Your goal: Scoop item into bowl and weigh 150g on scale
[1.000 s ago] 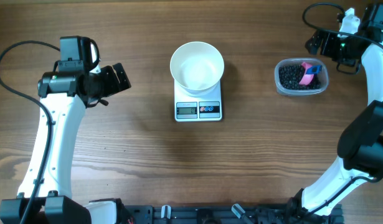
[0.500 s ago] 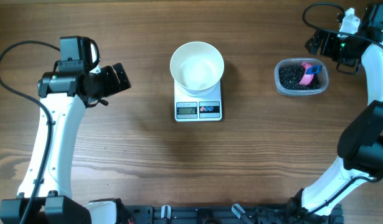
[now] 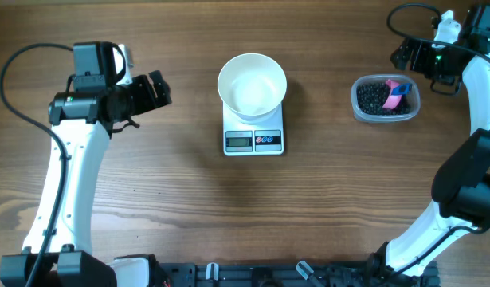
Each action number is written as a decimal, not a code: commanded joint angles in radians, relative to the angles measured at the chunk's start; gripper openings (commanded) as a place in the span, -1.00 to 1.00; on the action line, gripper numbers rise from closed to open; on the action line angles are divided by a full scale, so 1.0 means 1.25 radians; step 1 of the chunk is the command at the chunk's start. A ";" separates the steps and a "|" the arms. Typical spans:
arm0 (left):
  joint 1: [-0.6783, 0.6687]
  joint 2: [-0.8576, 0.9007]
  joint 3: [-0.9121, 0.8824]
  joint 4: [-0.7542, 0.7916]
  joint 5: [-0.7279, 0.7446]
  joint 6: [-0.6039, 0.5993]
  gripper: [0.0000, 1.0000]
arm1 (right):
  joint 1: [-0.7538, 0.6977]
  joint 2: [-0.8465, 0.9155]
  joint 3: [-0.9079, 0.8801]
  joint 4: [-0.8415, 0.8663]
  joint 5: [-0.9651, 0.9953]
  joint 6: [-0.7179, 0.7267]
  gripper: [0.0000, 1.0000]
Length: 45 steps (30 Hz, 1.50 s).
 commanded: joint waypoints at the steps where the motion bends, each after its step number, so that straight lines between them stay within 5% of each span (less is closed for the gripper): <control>1: -0.061 0.004 0.003 -0.024 0.110 0.245 1.00 | 0.002 0.019 -0.006 0.002 0.005 0.005 1.00; 4: -0.140 0.007 0.003 -0.051 0.056 0.374 1.00 | 0.002 0.019 -0.006 0.002 0.005 0.005 0.99; 15: -0.286 0.087 0.003 -0.116 0.041 0.603 1.00 | 0.002 0.019 -0.006 0.002 0.005 0.005 0.99; 23: -0.285 0.158 0.003 -0.084 -0.126 0.622 1.00 | 0.002 0.019 -0.006 0.002 0.005 0.005 0.99; 30: -0.285 0.158 0.003 -0.028 -0.058 0.632 1.00 | 0.002 0.019 -0.006 0.002 0.005 0.005 1.00; 35: -0.284 0.158 0.003 -0.054 0.034 0.897 1.00 | 0.002 0.019 -0.006 0.002 0.005 0.005 1.00; 45: -0.278 0.158 0.003 -0.069 0.098 1.018 1.00 | 0.002 0.019 -0.006 0.002 0.005 0.005 1.00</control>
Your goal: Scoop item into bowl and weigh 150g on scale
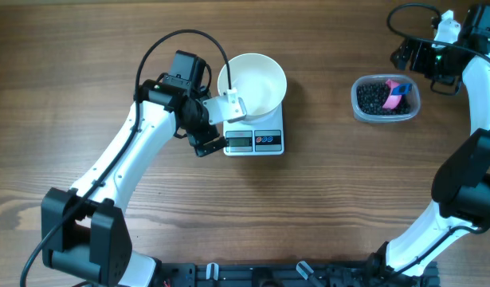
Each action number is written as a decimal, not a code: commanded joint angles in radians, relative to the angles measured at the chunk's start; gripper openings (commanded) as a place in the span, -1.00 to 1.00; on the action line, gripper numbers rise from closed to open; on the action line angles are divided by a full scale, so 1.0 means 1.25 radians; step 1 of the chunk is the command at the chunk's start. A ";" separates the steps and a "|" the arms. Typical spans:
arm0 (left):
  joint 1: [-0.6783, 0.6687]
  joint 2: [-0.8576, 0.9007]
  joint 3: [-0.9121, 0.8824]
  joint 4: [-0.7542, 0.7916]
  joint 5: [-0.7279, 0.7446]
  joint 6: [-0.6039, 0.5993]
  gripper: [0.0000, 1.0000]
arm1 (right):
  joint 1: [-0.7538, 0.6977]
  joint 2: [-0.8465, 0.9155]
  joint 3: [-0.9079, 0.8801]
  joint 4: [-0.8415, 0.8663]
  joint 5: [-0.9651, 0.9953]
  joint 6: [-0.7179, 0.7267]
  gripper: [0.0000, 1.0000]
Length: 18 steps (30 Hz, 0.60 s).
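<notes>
An empty white bowl (pixel 252 84) stands on the small white scale (pixel 268 127) at the middle of the table. To the right sits a clear tub (pixel 364 110) of dark beans with a pink and blue scoop (pixel 397 92) lying in it. My left gripper (pixel 209 145) hangs at the scale's left front corner, beside the display, its dark fingers slightly apart and holding nothing. At the far right corner, behind the tub, my right gripper (pixel 402 54) shows too small and dark to read its jaws.
The left arm (pixel 125 159) stretches diagonally across the left half of the wooden table (pixel 340 207), its cable looping over the bowl's left side. The right arm (pixel 468 175) runs down the right edge.
My left arm has swung from the far left of the table to the scale, and its gripper now sits at the scale's left front corner. Bowl, tub, scoop and right arm are unchanged.
</notes>
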 commanded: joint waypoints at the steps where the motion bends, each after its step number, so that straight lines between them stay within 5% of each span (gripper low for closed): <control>1: 0.014 0.003 0.003 -0.001 0.035 0.046 1.00 | 0.002 0.019 -0.006 0.002 0.005 0.005 0.99; 18: 0.051 0.003 0.003 -0.014 0.092 0.040 1.00 | 0.002 0.019 -0.006 0.002 0.005 0.005 0.99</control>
